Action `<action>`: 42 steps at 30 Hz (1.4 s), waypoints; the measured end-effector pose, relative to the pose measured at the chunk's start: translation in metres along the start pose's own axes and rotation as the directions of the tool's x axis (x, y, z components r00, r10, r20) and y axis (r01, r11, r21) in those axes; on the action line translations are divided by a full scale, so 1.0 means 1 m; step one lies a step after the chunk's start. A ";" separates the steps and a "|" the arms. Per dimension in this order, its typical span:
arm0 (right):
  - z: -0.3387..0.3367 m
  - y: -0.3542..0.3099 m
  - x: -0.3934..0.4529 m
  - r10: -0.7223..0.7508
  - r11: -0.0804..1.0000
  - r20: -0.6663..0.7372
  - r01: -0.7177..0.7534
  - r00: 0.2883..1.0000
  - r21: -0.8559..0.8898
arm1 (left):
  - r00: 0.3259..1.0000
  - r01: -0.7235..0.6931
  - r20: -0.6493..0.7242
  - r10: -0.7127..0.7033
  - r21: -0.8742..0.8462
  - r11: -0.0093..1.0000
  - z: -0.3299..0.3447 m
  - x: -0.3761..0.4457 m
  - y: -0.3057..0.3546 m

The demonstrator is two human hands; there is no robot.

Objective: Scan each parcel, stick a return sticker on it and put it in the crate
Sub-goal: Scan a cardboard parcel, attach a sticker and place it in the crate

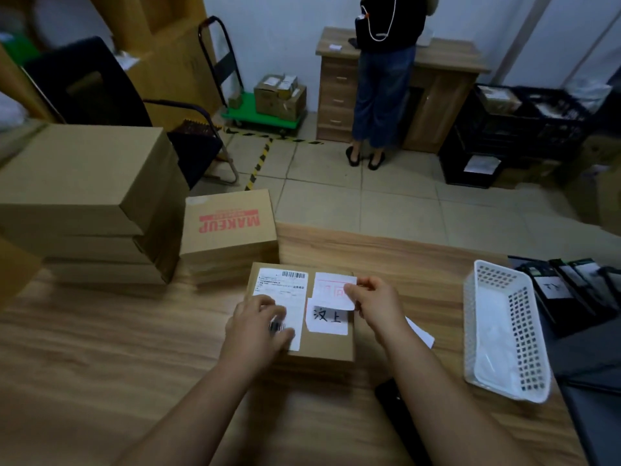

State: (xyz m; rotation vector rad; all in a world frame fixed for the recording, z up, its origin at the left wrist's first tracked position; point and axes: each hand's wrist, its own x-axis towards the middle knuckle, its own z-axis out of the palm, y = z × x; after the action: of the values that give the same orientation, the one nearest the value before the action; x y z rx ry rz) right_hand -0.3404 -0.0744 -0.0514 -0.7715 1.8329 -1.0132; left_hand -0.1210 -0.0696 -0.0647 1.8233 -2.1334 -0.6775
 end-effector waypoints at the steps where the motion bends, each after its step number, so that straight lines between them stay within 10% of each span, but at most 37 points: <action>1: 0.002 -0.003 0.004 0.004 1.000 -0.008 -0.005 1.000 -0.007 | 0.998 -0.038 0.042 0.035 0.066 0.997 0.000 -0.001 -0.001; 19: 0.011 0.017 0.025 -0.273 0.784 -0.173 0.115 0.946 -0.611 | 0.993 -0.079 0.097 0.072 0.066 0.995 0.002 0.004 -0.013; 33: 0.045 0.029 -0.010 -0.290 0.406 0.265 0.369 0.920 -0.836 | 0.971 -0.240 0.085 0.225 0.280 0.929 0.002 -0.005 -0.026; 42: 0.017 0.052 -0.042 -0.040 0.888 -0.119 -0.019 0.992 -0.459 | 0.963 -0.264 0.093 0.252 0.153 0.952 0.000 -0.005 -0.032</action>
State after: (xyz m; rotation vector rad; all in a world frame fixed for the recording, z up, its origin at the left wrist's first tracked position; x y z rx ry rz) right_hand -0.3126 -0.0210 -0.0849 -1.0153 2.2188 -0.6430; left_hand -0.0923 -0.0682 -0.0804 1.5720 -2.4837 -0.5257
